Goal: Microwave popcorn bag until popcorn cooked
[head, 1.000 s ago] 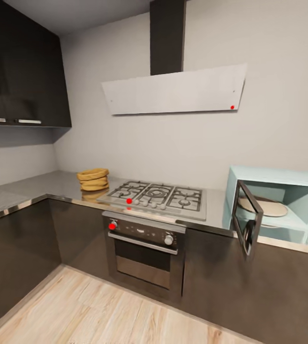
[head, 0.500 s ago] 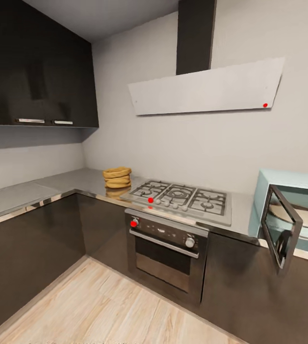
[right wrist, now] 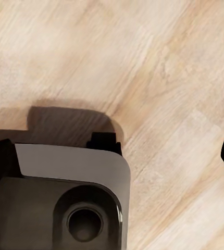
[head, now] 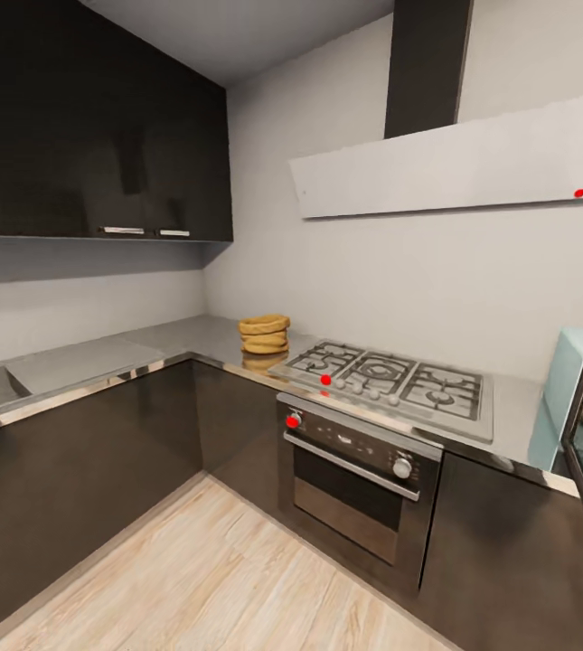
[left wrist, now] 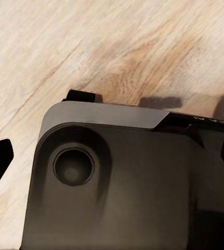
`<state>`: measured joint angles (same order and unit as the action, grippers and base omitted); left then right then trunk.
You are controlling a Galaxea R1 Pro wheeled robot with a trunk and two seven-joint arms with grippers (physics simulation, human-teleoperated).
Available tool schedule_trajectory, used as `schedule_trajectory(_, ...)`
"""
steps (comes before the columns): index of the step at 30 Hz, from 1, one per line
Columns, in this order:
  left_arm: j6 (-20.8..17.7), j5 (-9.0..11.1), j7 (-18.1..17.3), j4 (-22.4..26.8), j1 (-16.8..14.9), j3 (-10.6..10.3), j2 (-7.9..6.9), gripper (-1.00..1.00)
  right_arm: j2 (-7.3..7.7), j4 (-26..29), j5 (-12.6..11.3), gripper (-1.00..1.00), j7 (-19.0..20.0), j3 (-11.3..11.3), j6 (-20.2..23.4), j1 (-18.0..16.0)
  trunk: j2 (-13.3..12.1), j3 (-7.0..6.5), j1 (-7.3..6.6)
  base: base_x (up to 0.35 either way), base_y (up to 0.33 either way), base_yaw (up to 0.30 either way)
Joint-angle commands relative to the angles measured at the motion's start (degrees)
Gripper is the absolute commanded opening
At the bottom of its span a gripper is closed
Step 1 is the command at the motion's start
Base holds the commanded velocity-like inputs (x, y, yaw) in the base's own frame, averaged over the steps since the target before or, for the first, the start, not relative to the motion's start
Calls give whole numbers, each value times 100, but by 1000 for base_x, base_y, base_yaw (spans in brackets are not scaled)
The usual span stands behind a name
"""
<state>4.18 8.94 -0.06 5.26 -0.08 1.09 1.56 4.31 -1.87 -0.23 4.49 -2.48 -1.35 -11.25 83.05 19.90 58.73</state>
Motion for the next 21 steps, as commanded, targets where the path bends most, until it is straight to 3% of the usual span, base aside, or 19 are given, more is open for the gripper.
schedule_trajectory(1,13,38,-1,1,-1,7,2,100,1,-16,-3,100,17,-24,-14,-9,3,6,0,0,0,300)
schedule_trajectory(21,13,54,7,-7,-1,14,-7,100,-18,-16,16,100,-19,-24,-75,-9,3,6,0,0,0,300)
